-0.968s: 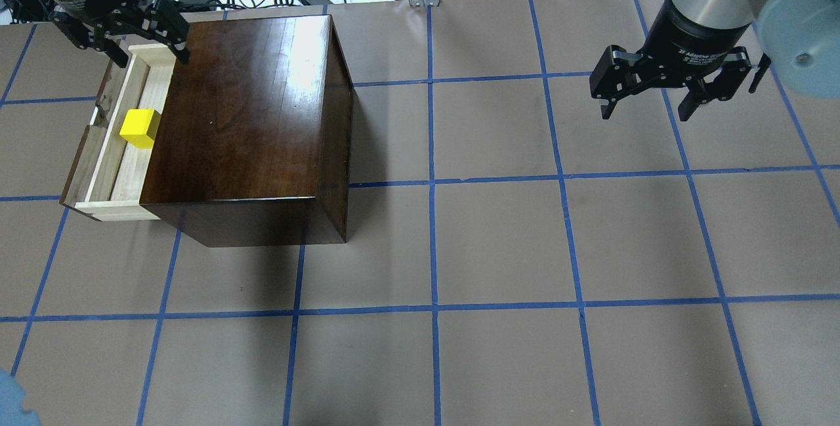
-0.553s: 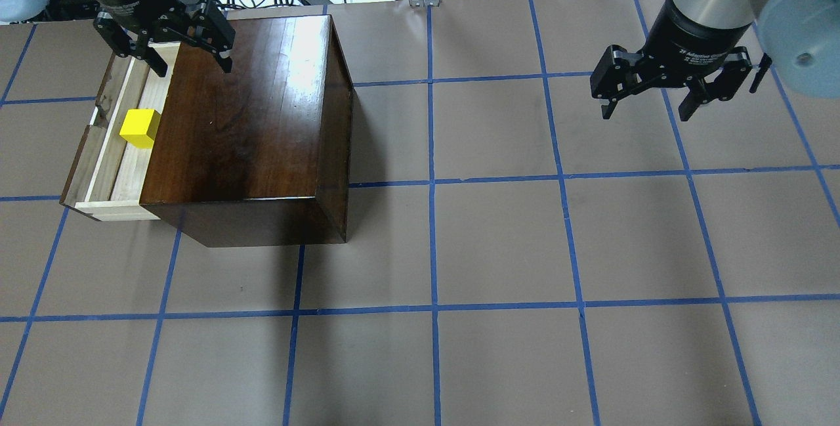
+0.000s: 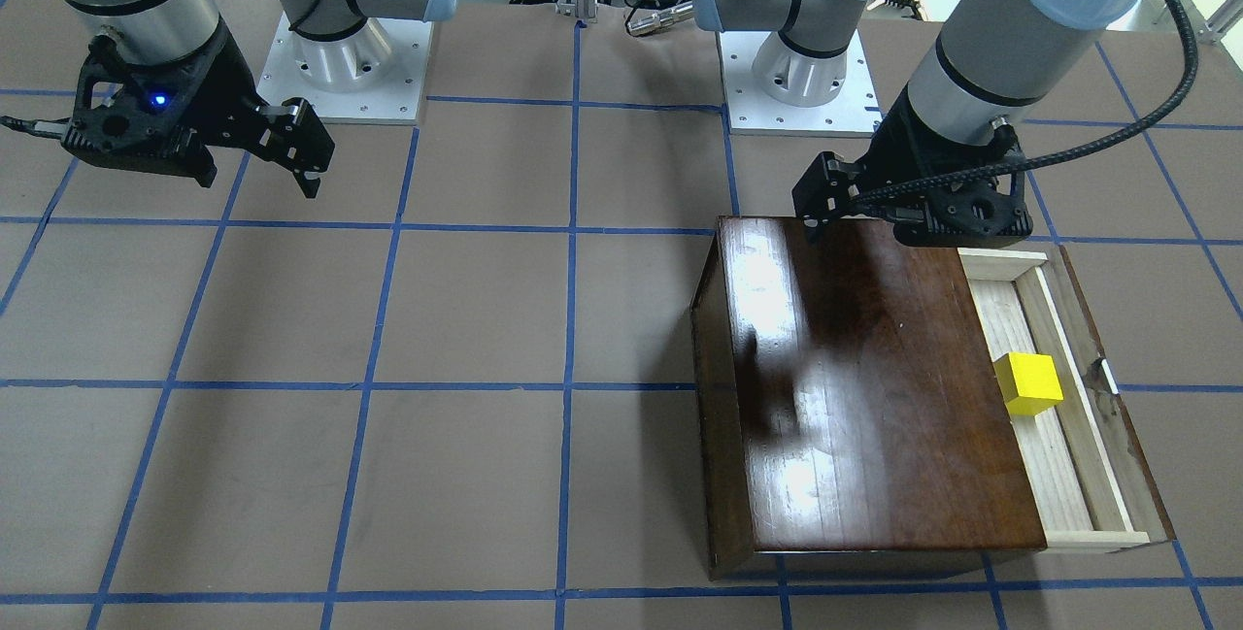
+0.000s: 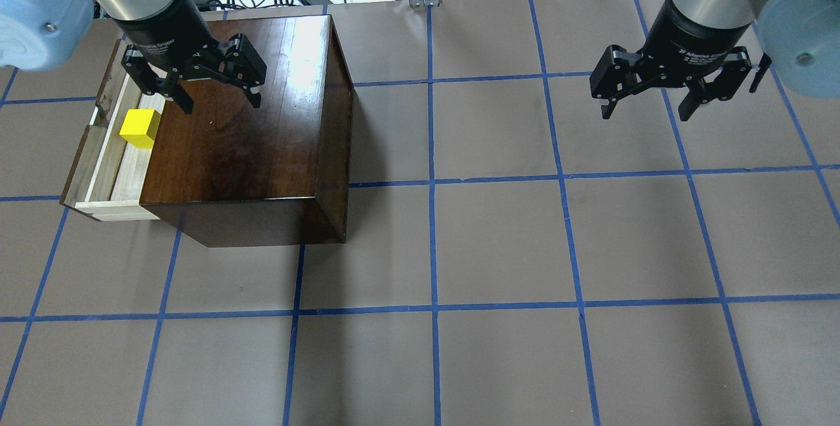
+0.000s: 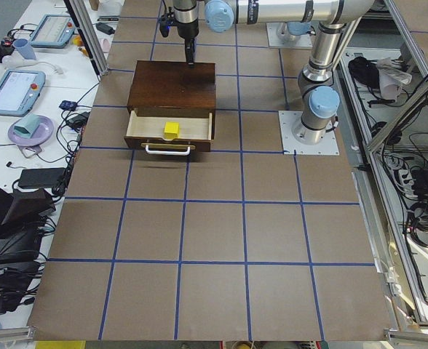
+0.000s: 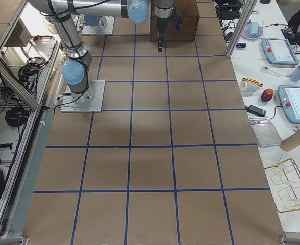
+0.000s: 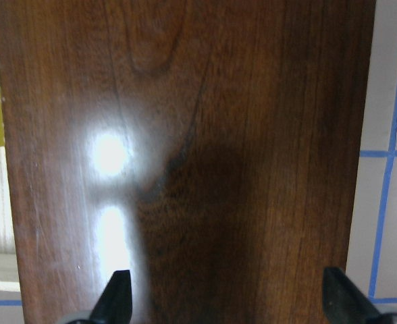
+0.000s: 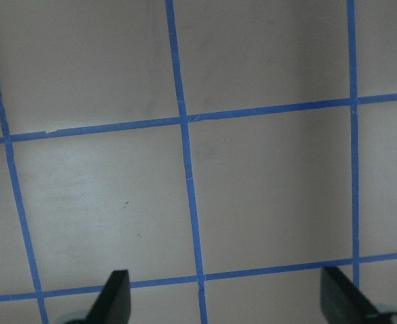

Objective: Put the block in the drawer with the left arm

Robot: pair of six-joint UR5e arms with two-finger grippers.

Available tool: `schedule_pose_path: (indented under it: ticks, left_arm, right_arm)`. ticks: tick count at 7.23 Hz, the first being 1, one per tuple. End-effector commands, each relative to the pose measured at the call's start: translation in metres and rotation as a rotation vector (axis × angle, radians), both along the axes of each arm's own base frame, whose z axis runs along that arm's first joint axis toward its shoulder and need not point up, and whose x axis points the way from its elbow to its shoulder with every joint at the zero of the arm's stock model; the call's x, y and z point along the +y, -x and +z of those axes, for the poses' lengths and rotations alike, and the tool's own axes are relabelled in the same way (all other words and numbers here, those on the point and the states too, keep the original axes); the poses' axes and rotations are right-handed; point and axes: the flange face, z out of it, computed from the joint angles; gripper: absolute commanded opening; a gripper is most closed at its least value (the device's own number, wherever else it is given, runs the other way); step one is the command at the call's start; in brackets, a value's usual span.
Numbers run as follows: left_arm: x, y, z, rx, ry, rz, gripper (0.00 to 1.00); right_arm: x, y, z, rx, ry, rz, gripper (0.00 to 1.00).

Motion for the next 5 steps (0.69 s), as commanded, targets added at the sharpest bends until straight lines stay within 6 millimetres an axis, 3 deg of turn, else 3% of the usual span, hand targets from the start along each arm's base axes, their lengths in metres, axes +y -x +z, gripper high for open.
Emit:
schedule_pose_path:
  ticks: [1, 5]
  left_arm:
    - [0.0165, 0.009, -0.0101, -0.002, -0.023, -0.005, 1.0]
    - [0.0224, 0.009, -0.0086, -0.005, -0.017, -0.001, 1.0]
  right_arm:
    - [0.0, -0.0001, 0.0, 0.0, 0.0, 0.0, 1.0]
    - [0.0, -0.0001, 0.0, 0.0, 0.0, 0.0, 1.0]
